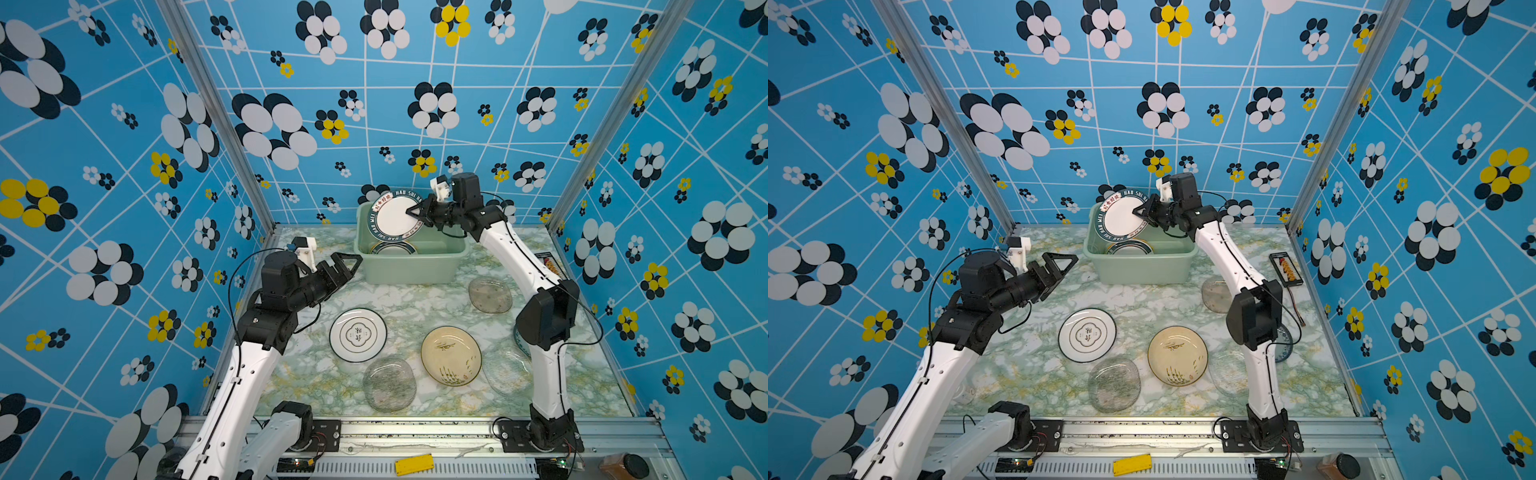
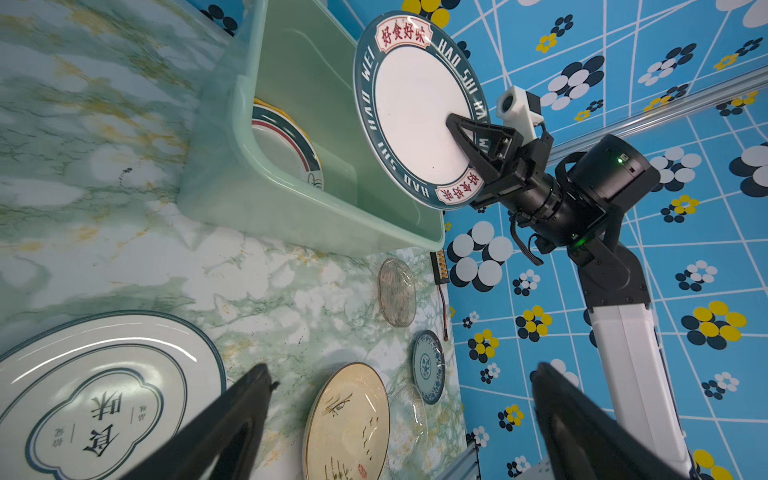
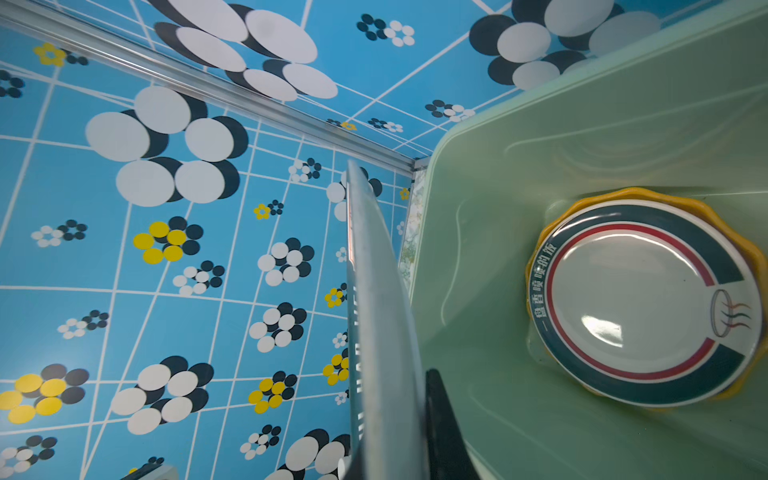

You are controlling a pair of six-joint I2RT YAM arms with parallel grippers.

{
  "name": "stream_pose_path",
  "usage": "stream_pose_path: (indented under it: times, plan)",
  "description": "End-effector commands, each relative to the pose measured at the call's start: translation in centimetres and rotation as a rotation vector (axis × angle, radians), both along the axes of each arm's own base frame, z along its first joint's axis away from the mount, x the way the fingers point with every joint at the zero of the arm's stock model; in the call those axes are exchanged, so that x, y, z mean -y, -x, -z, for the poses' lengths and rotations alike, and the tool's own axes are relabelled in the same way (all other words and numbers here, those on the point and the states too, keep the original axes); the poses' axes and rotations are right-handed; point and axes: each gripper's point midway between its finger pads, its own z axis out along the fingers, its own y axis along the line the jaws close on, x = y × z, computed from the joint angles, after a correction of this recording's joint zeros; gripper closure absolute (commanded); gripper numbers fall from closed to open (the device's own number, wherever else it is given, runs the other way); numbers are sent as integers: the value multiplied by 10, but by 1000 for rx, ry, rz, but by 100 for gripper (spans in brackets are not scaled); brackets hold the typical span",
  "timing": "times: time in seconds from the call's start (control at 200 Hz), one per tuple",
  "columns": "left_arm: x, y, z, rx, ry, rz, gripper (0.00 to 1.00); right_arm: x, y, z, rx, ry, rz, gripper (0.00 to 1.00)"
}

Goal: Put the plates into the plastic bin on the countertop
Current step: 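Carry the green-rimmed plate with the right gripper over the green bin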

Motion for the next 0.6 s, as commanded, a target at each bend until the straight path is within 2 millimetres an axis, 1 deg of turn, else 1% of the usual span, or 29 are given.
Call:
stream_pose_path:
  times: [0.0,0.015,0.02,0.12,0.245,0.37,0.445,0.595]
  plan:
    - [-1,-6,13,-21,-43,17,1,-5,-17,19,-9,17,-16,100]
    - [-1,-7,14,-22,-46,18,1,-6,-18,20,-10,17,-17,100]
    - [-1,-8,14,-23,-46,18,1,-7,-21,24,-12,19,-17,100]
    - [0,-14,21,-38,-61,23,1,-13,-35,50,-33,30,-16,100]
    - [2,-19,30,-68,-63,34,1,-12,-50,82,-49,59,6,100]
    - [3,-21,39,-98,-65,45,1,-13,-56,110,-65,95,12,100]
    - [3,-21,41,-102,-68,47,1,-11,-58,126,-75,123,14,100]
    - [4,-21,45,-116,-69,53,0,-6,-60,148,-81,185,20,98]
